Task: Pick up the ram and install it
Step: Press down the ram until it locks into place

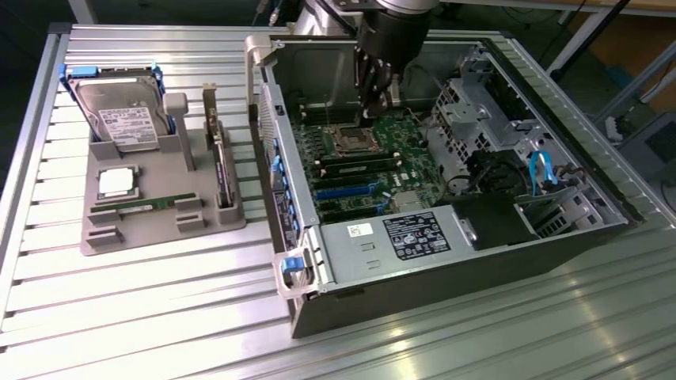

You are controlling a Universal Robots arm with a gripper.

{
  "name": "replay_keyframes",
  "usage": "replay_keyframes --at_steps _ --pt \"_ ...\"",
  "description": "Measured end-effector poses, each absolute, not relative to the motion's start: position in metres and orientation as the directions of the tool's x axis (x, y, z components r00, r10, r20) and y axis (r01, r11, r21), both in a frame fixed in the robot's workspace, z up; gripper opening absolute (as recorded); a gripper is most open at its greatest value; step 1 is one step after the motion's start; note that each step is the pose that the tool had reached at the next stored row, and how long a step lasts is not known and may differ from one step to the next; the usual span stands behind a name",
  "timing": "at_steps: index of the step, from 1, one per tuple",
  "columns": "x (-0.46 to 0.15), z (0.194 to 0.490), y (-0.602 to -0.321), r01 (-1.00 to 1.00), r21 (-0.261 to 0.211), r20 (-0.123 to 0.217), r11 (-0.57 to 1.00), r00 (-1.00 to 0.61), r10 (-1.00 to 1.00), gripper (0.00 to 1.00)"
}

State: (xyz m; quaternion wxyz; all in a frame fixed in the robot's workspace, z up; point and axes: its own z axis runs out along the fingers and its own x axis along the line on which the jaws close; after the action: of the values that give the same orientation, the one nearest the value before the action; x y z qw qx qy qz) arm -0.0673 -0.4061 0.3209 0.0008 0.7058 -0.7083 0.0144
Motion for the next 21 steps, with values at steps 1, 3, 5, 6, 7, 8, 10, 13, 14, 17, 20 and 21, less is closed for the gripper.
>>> replay_keyframes --at_steps 1,3,5,6,7,8,10,13,14,17,20,21 --pt "-0.061 0.321 -0.406 -1.0 -0.019 0.021 0.003 -0.004 -1.0 0.1" --pt "-0.054 0.321 -0.406 -1.0 -0.018 0.021 0.003 -0.004 -1.0 0.1" --pt "-0.047 0.321 -0.406 -1.0 -0.017 0.021 0.003 -0.004 -1.0 0.1" --pt "-0.043 0.321 -0.406 -1.0 -0.016 0.021 0.003 -0.004 -1.0 0.1" --pt "-0.04 0.321 -0.406 -1.0 -0.016 0.021 0.003 -0.004 -1.0 0.1" --pt "-0.038 0.321 -0.406 -1.0 -0.015 0.021 0.003 -0.004 -1.0 0.1" --pt "-0.031 0.321 -0.406 -1.0 -0.014 0.021 0.003 -0.004 -1.0 0.1" --pt "-0.027 0.321 -0.406 -1.0 -0.013 0.021 0.003 -0.004 -1.0 0.1" --pt "-0.027 0.321 -0.406 -1.0 -0.013 0.021 0.003 -0.004 -1.0 0.1" --pt "-0.027 0.321 -0.406 -1.0 -0.013 0.022 0.003 -0.004 -1.0 0.1" --pt "-0.027 0.321 -0.406 -1.0 -0.013 0.021 0.003 -0.004 -1.0 0.1" --pt "-0.027 0.321 -0.406 -1.0 -0.013 0.021 0.003 -0.004 -1.0 0.1"
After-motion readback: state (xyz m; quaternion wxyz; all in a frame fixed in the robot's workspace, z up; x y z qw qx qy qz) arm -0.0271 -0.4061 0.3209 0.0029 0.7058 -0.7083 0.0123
